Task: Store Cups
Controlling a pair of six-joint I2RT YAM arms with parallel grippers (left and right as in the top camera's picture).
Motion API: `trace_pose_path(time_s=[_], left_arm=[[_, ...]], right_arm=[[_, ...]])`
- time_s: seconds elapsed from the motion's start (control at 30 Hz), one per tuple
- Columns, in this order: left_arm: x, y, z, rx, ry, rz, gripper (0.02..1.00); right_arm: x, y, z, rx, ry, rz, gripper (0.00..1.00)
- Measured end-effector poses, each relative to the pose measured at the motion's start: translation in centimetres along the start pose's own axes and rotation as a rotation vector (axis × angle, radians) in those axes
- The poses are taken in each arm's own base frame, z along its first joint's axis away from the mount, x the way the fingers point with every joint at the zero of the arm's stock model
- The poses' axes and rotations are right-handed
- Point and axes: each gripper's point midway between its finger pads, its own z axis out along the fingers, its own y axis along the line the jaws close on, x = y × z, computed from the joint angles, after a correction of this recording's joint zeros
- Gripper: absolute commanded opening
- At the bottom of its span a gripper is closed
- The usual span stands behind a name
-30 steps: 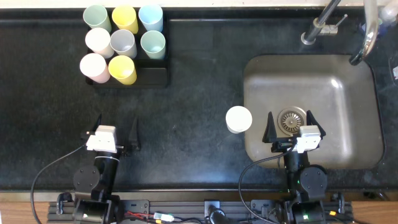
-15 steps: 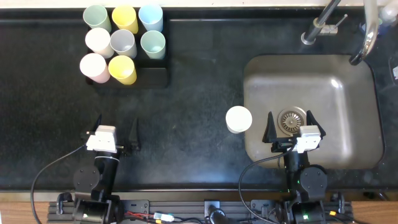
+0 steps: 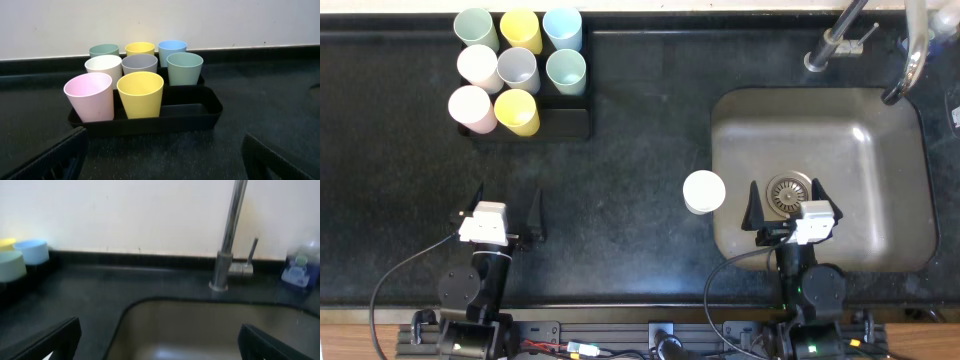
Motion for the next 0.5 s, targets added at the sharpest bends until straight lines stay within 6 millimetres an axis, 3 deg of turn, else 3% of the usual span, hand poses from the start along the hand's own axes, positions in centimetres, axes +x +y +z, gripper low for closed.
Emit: trace_pose_path(time_s=[0.1,0.23,0.33,0.5], left_arm=[[0.0,0.0,0.0,0.0,0.0,0.0,1.0],[0.0,0.0,0.0,0.001,0.0,0.0,1.0],[0.0,-0.1,0.0,0.003,0.0,0.0,1.0],[0.0,-0.1,0.0,0.004,0.0,0.0,1.0]], right_arm=[[-1.2,0.1,-0.2,0.0,0.092,-0.005,0.998],[-6.5,0.3,-0.8,-0.01,0.19,-0.001,0.998],[-9.1,0.6,-1.4,-0.02,0.314,0.002,0.998],[-10.1,1.4,-1.5,-0.048,0.568,0.026,0.998]])
